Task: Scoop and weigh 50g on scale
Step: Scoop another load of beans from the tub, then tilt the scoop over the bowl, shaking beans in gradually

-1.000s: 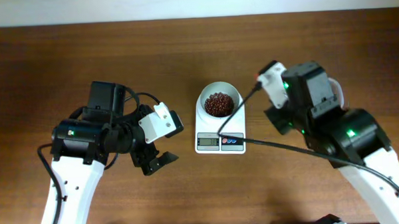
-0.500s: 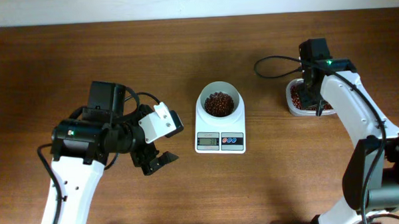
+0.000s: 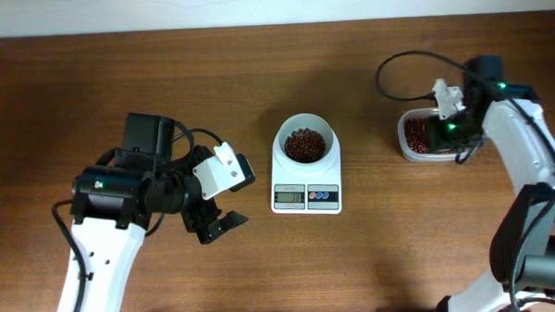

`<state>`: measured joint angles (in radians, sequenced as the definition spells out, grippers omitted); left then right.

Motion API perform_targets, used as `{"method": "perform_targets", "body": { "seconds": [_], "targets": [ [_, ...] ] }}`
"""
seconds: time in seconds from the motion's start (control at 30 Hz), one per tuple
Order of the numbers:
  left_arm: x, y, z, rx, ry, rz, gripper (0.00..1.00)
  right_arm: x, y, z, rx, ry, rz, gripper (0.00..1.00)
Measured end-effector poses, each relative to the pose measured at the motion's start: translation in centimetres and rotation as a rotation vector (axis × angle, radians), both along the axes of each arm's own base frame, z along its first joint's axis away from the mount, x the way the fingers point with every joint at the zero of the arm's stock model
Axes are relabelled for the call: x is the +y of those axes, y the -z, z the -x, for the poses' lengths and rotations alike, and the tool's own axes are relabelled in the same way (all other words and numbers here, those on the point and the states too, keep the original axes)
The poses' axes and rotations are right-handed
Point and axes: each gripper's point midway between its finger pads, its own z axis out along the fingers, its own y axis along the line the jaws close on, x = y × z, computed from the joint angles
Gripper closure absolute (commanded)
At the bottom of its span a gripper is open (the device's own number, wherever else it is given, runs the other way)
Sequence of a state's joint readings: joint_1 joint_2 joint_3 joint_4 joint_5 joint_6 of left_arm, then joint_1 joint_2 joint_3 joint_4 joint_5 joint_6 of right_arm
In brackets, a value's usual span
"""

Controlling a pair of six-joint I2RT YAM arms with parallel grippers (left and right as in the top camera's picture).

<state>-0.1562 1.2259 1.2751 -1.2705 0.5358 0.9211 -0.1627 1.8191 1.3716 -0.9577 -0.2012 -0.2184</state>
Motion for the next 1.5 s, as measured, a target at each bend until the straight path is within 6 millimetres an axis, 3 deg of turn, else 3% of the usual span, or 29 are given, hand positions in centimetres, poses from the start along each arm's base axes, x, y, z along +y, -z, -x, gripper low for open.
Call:
{"method": "perform_targets", "body": {
  "seconds": [0.13,0.37,0.47,0.77,0.9,1.07,1.2,1.3,1.5],
  "targets": [
    [0.0,0.0,0.0,0.000,0.000,0.000,0.01,-0.9,-1.1,0.4,-0.028,0.076,-0.236,0.96],
    [0.0,0.0,0.0,0.000,0.000,0.000,0.01,-4.9,-2.9,1.3,-0.084,0.245,-0.439,0.96],
    [0.0,0.0,0.0,0.000,0.000,0.000,0.01,-5.6,-3.5,1.8,-0.096,0.288,-0.502,0.96],
    [0.0,0.0,0.0,0.000,0.000,0.000,0.01,-3.8,-5.2,2.2,-0.119,0.248,-0.648,0.96],
    [0.0,0.0,0.0,0.000,0.000,0.000,0.01,-2.5,-7.0,1.7,-0.167,0.227,-0.772,0.96],
    [0.0,0.0,0.0,0.000,0.000,0.000,0.01,0.5,-9.7,0.9,-0.211,0.167,-0.943,0.96],
    [0.0,0.0,0.0,0.000,0.000,0.000,0.01,9.2,-10.8,1.1,-0.125,-0.050,-1.019,0.96],
    [0.0,0.0,0.0,0.000,0.000,0.000,0.01,14.4,-11.0,2.1,-0.045,-0.157,-1.044,0.96],
    [0.0,0.0,0.0,-0.002,0.000,0.000,0.01,16.6,-11.0,0.4,-0.081,-0.199,-1.033,0.96]
  ]
}}
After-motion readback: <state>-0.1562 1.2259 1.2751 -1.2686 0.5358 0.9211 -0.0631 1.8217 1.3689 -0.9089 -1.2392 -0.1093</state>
